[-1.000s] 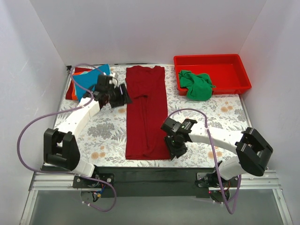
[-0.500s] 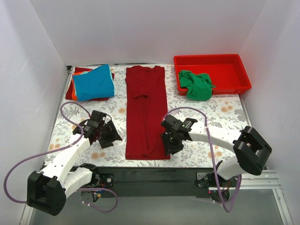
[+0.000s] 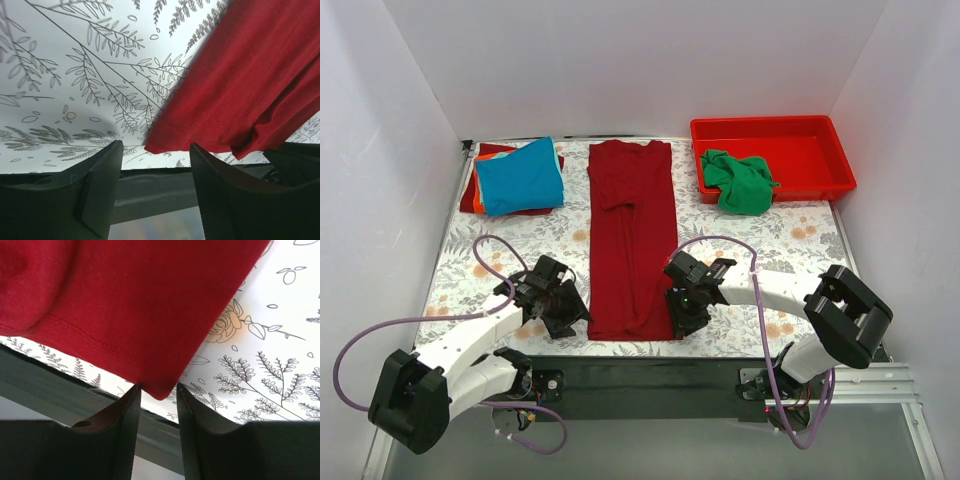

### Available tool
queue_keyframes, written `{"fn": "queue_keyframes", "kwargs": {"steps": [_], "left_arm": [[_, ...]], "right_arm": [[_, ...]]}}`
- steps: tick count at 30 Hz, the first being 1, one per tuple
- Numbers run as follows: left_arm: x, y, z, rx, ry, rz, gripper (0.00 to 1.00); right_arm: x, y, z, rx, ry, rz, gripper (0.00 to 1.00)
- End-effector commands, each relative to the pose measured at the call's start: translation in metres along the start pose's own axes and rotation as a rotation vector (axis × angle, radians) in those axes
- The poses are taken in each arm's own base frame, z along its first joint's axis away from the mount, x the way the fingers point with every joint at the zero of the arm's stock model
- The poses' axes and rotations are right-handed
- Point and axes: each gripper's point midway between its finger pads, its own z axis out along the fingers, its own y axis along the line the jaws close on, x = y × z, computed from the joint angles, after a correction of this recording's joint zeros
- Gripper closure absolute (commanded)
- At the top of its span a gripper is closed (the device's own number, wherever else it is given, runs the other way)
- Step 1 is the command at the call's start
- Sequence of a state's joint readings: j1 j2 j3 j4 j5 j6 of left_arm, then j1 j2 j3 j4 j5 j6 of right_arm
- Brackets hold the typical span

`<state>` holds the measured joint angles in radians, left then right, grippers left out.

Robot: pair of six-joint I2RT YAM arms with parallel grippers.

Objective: Fold and stack the t-shirts
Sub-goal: Fold the tshirt

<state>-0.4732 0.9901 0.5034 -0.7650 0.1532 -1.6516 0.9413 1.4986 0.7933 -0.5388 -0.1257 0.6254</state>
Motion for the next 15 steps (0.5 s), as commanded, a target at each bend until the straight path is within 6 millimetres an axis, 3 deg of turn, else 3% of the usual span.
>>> {"fn": "queue_keyframes", "kwargs": {"steps": [1, 9, 15], "left_arm": [[0.002, -0.009, 0.009, 0.02, -0.009, -0.034, 0.46], [0.008, -0.002, 0.02, -0.018, 0.001, -0.025, 0.47], [0.015, 0.001, 0.027, -0.031, 0.023, -0.019, 0.58]], "right_arm": [[-0.005, -0.005, 0.007, 0.008, -0.025, 0.014, 0.6], [-0.003, -0.006, 0.011, 0.001, -0.022, 0.016, 0.71], [-0.005, -0.005, 0.011, -0.005, -0.026, 0.02, 0.75]]}}
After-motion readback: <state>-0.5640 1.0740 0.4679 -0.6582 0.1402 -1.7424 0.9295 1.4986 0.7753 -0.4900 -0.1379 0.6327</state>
